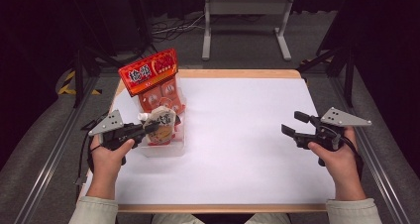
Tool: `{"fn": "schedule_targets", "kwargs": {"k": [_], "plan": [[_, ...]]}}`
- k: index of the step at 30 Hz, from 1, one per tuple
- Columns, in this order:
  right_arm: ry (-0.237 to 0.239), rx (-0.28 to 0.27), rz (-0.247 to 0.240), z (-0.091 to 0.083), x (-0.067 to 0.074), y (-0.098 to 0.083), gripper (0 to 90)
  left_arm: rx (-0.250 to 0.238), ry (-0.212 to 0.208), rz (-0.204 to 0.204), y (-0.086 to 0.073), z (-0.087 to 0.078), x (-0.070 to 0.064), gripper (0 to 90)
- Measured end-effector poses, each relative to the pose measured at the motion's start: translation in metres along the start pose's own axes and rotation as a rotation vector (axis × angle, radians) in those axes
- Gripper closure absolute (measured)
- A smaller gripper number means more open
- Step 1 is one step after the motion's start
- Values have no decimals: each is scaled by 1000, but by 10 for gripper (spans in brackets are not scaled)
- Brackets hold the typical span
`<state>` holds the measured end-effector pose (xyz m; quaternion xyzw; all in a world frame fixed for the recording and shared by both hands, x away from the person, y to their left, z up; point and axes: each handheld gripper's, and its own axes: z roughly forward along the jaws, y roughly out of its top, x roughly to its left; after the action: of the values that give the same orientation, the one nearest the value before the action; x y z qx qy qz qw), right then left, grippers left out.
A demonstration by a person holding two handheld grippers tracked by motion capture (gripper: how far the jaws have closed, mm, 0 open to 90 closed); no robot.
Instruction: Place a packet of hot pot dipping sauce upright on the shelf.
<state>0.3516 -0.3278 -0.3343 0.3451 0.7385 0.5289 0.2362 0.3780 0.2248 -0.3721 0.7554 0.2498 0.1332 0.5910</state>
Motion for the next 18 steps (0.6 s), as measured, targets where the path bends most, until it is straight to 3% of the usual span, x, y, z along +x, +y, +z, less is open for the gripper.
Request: {"fn": "schedule_targets", "kwargs": {"k": [6, 11, 18], "plan": [[5, 7, -4, 3, 0, -1, 297, 22, -13, -22, -6, 4, 2, 883], [3, 26, -8, 5, 0, -2, 297, 74, -7, -28, -10, 6, 5, 882], [2, 41, -8, 7, 0, -5, 292, 83, -4, -49, -15, 6, 6, 881]]}}
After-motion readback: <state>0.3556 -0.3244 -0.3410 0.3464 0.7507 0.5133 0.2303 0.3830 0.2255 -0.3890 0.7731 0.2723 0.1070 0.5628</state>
